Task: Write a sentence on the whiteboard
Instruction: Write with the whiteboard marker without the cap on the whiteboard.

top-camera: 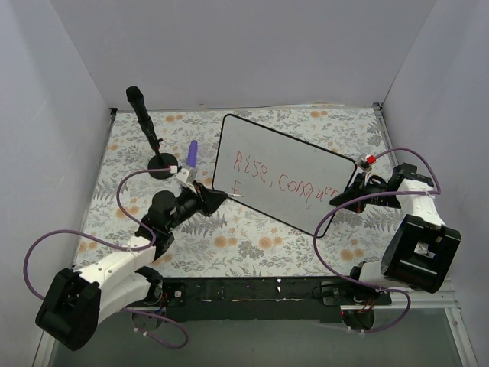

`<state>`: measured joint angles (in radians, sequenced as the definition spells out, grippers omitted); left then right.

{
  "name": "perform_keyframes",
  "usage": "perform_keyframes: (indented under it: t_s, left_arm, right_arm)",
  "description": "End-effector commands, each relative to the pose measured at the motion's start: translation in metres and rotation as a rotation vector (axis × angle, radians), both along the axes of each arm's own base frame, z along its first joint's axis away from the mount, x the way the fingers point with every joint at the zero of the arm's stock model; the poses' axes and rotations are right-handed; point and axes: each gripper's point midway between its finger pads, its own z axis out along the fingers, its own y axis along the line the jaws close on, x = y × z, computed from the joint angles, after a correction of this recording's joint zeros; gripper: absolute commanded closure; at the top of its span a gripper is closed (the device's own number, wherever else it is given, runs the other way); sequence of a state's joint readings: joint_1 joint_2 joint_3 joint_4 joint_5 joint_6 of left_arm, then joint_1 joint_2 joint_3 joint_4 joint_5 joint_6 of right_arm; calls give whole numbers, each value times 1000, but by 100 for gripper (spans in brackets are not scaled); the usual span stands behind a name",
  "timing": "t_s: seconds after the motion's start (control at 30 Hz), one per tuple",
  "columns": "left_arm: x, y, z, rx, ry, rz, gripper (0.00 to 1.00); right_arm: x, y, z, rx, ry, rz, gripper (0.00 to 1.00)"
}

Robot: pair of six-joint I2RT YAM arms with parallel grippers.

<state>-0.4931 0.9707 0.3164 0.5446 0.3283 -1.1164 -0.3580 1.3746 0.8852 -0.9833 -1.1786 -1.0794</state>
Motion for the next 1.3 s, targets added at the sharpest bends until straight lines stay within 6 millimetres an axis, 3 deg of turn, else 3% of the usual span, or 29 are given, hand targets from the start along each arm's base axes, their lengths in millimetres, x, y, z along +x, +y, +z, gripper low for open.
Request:
perform_keyframes:
  t_s: [0.0,0.53,1.27]
  left_arm:
    - [-5,4,-6,6,7,31,100]
    - [-21,-3,-16,-28,27,23,100]
    - [-24,-4,-22,-58,-20,34,100]
  right_arm:
    - [4,-5,0,-66,-81,12,99]
    - [2,-4,1,-66,-85,13,99]
    - [1,-3,1,-62,-83,18,99]
